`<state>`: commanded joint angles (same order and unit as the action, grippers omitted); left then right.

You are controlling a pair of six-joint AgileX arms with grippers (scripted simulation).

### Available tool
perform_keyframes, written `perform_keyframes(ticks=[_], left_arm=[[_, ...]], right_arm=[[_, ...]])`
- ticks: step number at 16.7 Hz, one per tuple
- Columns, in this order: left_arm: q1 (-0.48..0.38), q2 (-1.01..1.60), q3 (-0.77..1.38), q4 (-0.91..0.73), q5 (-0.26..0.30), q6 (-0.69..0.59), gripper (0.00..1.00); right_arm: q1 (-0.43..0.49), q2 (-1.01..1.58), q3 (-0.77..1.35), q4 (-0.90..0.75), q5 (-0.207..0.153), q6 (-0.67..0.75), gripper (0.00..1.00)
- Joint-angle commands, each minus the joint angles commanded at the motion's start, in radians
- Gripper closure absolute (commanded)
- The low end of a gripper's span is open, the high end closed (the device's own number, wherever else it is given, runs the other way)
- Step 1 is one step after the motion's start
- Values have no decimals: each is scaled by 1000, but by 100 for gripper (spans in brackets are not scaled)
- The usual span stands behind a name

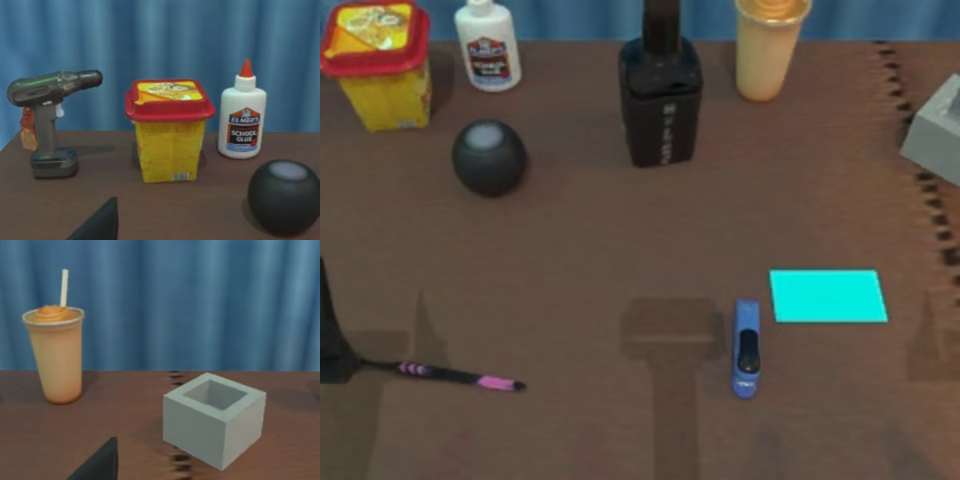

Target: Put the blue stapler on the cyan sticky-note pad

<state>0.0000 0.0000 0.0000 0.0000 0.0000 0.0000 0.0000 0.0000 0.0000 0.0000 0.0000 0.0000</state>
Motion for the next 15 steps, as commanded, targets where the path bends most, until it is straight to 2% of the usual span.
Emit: perform_keyframes(ticks=[4, 7, 10, 15], left_arm=[[0, 0, 0, 0, 0, 0, 0], [0, 0, 0, 0, 0, 0, 0], [0, 0, 0, 0, 0, 0, 0], [0, 0, 0, 0, 0, 0, 0]], right_arm=[[15, 31, 30, -23, -2, 16, 0], [70, 157, 153, -112, -5, 76, 0], [148, 379, 343, -251, -4, 168, 0], [307, 902, 726, -543, -1, 355, 0]])
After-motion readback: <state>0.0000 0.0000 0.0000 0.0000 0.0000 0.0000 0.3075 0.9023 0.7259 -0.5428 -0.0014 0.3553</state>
